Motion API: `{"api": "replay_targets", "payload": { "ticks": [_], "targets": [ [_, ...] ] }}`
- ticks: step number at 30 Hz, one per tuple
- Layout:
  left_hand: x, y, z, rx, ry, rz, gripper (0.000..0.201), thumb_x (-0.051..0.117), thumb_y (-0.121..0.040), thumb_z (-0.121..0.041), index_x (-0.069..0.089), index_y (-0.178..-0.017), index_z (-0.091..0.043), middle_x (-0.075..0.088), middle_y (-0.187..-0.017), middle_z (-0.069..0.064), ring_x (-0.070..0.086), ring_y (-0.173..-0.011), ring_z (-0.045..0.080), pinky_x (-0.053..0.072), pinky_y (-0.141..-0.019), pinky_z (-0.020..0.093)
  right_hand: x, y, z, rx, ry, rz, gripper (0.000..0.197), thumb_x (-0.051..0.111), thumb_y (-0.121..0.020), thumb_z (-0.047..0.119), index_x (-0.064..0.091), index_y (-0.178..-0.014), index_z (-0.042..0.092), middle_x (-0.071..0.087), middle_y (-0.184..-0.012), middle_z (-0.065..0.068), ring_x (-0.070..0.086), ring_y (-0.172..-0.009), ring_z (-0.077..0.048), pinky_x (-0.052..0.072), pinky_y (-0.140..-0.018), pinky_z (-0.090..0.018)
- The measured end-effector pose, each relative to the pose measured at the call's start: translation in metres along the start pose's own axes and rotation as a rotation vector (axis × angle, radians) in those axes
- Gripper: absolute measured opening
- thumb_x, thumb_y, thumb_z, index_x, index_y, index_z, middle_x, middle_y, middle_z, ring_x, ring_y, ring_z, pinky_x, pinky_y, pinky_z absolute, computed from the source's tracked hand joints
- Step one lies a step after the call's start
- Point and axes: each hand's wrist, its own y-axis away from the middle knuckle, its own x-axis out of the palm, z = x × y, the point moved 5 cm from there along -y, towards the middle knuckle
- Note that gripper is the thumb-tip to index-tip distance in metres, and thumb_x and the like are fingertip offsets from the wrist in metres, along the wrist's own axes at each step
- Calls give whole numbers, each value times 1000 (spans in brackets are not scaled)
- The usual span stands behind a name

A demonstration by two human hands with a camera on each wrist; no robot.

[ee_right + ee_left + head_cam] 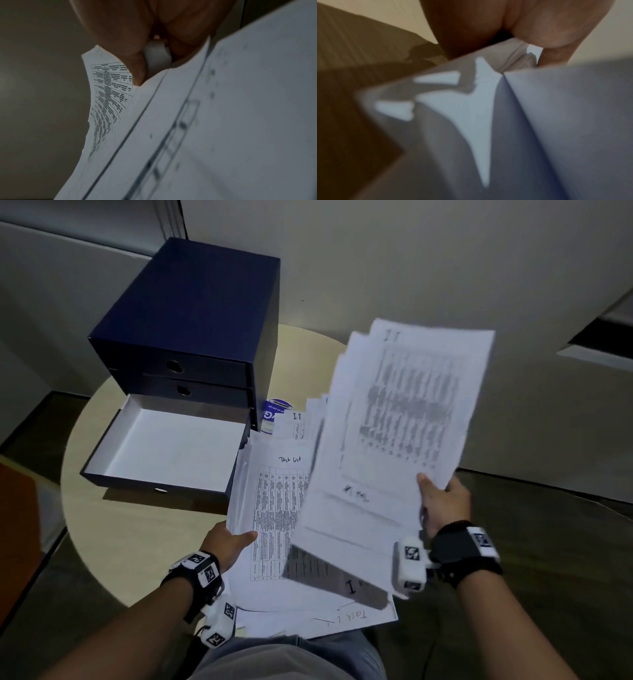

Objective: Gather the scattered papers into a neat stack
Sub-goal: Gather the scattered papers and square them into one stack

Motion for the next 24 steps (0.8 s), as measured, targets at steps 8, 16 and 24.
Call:
{"api": "replay_targets", "payload": {
  "ticks": [8,16,24],
  "targets": [
    [1,-1,9,-79,280,59,97,56,-64,-88,60,-128,-14,65,-125,1,63,-114,29,46,-101,40,47,46,-129,290,689,380,45,66,-73,41,56,-111,17,72,-100,-9,70,-70,-22,58,-62,-30],
    [0,4,-2,-9,94,55,61,80,-71,-55,67,-111,-10,74,-96,7,70,-86,27,54,-72,29,60,59,-129,144,1232,560,46,68,-76,32,48,-114,17,52,-112,-6,61,-82,-21,49,-57,-28],
    [1,21,-17,103,72,-76,39,79,-78,-19,61,-109,-5,66,-89,8,65,-80,28,49,-63,26,61,66,-142,119,1270,590,115,79,-61,61,18,-150,19,25,-146,-9,45,-127,-29,51,-87,-35]
  ]
}}
